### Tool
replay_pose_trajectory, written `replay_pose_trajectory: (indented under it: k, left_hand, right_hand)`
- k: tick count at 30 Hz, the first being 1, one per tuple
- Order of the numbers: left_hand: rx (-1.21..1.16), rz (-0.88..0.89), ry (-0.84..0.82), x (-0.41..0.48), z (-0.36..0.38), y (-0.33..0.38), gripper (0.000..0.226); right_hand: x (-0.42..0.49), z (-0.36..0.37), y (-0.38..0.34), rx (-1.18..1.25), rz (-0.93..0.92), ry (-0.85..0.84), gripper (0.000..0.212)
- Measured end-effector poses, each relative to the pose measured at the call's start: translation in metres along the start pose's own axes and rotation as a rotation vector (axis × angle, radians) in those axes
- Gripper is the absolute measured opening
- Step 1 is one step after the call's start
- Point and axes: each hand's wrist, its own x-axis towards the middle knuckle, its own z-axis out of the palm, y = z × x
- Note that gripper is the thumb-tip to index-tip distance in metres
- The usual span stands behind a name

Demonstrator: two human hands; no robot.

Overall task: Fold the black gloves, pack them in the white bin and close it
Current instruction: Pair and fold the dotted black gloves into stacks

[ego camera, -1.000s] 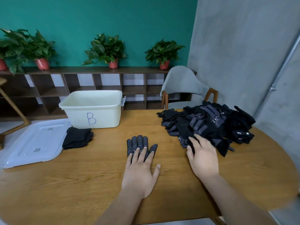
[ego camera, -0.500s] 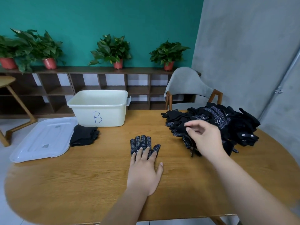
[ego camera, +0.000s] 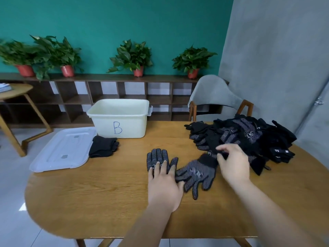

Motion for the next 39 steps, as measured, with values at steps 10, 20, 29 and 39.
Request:
replay_pose_trajectory:
  k: [10, 20, 29, 39]
  left_hand:
    - [-0.002, -0.019, -0.008, 0.002, 0.003, 0.001, 0.072]
    - [0.035, -0.078, 0.001, -0.002, -0.018, -0.046, 0.059]
    - [0.041, -0.012, 0.068, -0.017, -0.014, -0.074, 0.060]
    - [0.145, -0.064, -0.247, -0.004, -0.019, -0.070, 0.074]
  right_hand:
    - [-0.050, 0.024, 0.046, -0.284, -0.329, -0.290, 0.025]
    - [-0.058, 0.020, 0.036, -0.382, -0.435, -0.107, 0.041]
    - [-0.088, 0.028, 0.000, -0.162, -0.562, -0.413, 0.038]
    - [-0.085, 0.063, -0.046, -0.460, -0.186, -0.779, 0.080]
